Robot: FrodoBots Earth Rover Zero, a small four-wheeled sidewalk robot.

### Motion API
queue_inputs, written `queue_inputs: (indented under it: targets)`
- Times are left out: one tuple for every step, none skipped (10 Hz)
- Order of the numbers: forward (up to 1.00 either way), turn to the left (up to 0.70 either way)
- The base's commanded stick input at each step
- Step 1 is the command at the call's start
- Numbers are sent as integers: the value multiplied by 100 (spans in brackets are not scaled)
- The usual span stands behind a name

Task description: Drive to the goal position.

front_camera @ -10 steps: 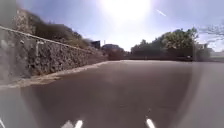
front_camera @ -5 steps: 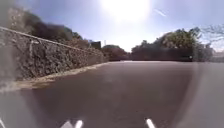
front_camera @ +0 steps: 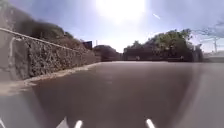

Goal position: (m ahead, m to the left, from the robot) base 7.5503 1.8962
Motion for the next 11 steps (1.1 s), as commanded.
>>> queue_inputs:
  targets:
    - [85, 0]
    - [85, 0]
    - [85, 0]
    - [85, 0]
    - [85, 0]
    - [85, 0]
    - [85, 0]
    - [85, 0]
    - [85, 0]
    - [85, 0]
    - [85, 0]
